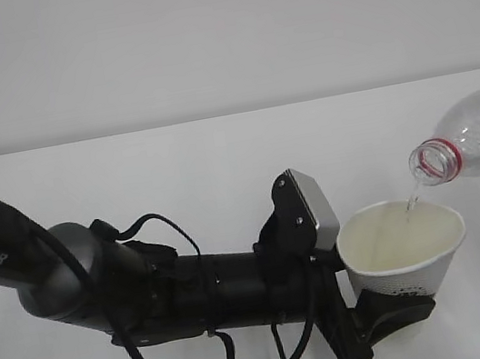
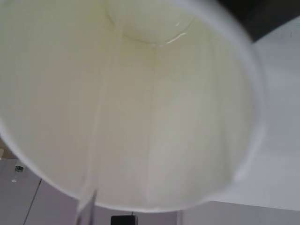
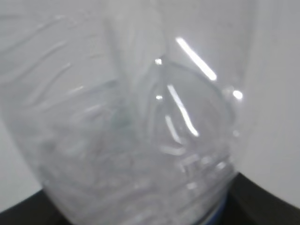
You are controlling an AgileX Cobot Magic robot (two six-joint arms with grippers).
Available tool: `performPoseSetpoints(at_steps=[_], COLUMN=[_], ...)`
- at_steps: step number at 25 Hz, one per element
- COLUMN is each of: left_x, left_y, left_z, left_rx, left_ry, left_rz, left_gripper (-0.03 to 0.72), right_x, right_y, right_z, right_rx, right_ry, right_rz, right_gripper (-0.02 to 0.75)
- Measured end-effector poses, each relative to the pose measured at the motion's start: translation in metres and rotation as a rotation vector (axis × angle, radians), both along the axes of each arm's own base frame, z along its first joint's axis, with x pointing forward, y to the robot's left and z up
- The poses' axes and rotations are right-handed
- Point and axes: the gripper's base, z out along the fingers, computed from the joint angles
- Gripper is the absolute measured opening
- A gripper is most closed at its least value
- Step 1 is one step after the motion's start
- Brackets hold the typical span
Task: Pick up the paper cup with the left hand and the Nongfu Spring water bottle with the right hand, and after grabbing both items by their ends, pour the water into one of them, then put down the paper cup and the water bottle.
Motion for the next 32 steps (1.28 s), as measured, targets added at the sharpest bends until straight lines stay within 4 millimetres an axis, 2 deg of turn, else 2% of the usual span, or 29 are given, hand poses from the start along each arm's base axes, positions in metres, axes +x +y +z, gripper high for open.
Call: performPoseSetpoints(at_steps=[32], left_x=[0.0], left_y=[0.0], left_z=[0.0], left_rx=[0.0], left_ry=[0.0], left_rz=[0.0], left_gripper=[0.531], right_x=[0.0], right_y=[0.0], right_z=[0.0004], right_rx=[-0.022], right_ry=[-0.007], right_rz=[0.001], right_gripper=[0.441])
